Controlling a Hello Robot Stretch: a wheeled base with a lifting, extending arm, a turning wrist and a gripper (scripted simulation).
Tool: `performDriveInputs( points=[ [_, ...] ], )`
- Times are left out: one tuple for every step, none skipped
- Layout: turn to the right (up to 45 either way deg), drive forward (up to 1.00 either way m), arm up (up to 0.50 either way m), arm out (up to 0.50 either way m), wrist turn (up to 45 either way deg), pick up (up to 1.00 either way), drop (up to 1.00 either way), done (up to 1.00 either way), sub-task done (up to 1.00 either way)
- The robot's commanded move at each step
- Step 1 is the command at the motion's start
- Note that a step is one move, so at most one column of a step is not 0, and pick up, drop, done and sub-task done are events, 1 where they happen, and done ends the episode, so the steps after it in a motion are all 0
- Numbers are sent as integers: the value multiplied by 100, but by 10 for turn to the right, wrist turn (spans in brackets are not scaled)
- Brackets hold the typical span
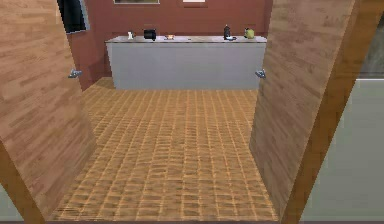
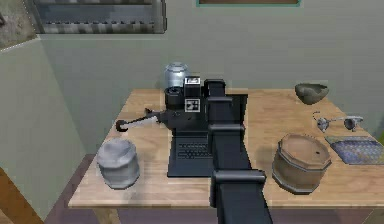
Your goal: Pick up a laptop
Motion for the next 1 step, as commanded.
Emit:
performDriveInputs(
  points=[
    [0,0,0,0,360,0,0,0,0]
  ],
)
